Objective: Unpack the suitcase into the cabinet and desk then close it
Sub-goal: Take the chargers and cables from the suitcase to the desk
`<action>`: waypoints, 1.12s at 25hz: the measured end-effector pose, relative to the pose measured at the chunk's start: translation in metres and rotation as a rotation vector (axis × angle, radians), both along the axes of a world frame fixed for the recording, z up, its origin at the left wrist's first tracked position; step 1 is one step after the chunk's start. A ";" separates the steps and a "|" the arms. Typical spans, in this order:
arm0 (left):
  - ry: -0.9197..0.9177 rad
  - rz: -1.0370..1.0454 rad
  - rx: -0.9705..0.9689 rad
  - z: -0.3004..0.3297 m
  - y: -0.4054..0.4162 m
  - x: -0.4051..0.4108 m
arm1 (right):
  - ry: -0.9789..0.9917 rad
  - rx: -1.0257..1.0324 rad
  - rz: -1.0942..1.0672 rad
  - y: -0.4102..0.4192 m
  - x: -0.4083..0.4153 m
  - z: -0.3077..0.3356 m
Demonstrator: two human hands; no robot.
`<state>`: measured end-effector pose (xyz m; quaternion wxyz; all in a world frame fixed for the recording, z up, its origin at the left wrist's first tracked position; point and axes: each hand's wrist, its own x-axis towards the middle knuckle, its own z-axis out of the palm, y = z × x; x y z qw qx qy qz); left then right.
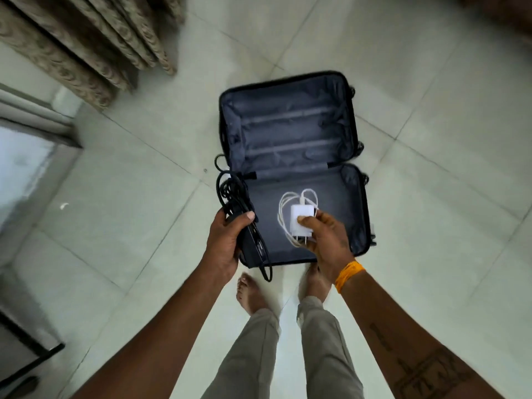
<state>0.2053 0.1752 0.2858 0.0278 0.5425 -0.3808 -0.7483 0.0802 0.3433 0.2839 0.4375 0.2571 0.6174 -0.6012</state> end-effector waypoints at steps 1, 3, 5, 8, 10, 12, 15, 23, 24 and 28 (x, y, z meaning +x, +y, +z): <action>0.017 0.016 0.001 0.034 -0.005 0.005 | 0.013 -0.015 0.028 -0.008 0.002 0.030; 0.068 0.069 -0.003 0.100 -0.011 0.017 | 0.060 -0.057 0.107 -0.026 0.004 0.092; 0.090 0.123 -0.029 0.161 -0.013 0.040 | 0.119 -0.102 0.196 -0.045 0.009 0.151; 0.101 0.221 -0.055 0.229 -0.014 0.080 | 0.185 -0.167 0.281 -0.068 0.027 0.218; 0.101 0.339 -0.098 0.275 -0.014 0.111 | 0.179 -0.212 0.380 -0.083 0.048 0.260; 0.117 0.489 -0.150 0.318 -0.010 0.146 | 0.153 -0.265 0.507 -0.096 0.077 0.300; 0.151 0.701 -0.220 0.369 0.004 0.206 | 0.145 -0.337 0.701 -0.112 0.129 0.346; 0.107 1.231 -0.395 0.433 0.069 0.404 | 0.162 -0.549 1.212 -0.170 0.310 0.432; 0.096 1.283 -0.409 0.436 0.078 0.427 | 0.162 -0.571 1.261 -0.174 0.336 0.438; 0.074 1.491 -0.482 0.446 0.113 0.528 | 0.153 -0.635 1.467 -0.183 0.464 0.459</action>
